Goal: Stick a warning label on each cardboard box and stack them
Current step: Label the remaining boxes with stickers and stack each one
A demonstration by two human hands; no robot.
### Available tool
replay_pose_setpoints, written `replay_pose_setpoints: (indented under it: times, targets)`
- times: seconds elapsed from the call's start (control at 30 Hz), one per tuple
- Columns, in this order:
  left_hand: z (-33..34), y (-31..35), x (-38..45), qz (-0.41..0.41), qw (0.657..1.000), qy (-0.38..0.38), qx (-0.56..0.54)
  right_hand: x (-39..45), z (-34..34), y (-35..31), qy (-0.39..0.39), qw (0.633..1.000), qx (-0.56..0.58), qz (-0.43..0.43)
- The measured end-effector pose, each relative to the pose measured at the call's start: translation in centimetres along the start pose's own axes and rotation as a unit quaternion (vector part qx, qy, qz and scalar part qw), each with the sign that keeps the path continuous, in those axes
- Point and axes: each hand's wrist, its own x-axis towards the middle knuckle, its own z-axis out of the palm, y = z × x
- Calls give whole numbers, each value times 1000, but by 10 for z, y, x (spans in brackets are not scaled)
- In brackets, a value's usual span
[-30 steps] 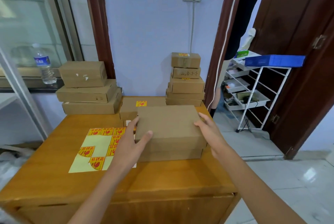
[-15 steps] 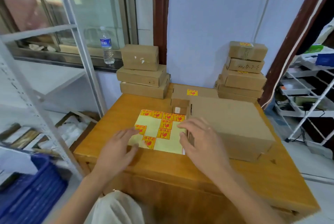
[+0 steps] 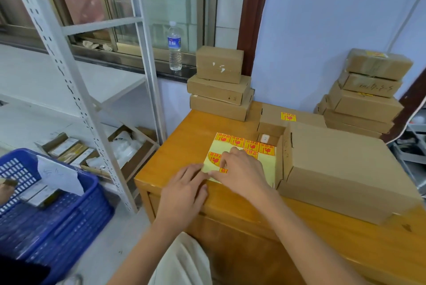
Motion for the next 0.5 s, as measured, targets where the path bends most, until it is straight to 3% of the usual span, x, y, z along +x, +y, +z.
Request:
replay_pose_setpoints:
  times: [0.27, 0.5]
  targets:
    - [2, 3, -2, -2, 1000, 16, 9, 34, 8, -10, 37, 998, 41, 10]
    - [-2, 3, 0, -14, 1000, -13, 6, 50, -55, -2, 170, 949, 256, 74]
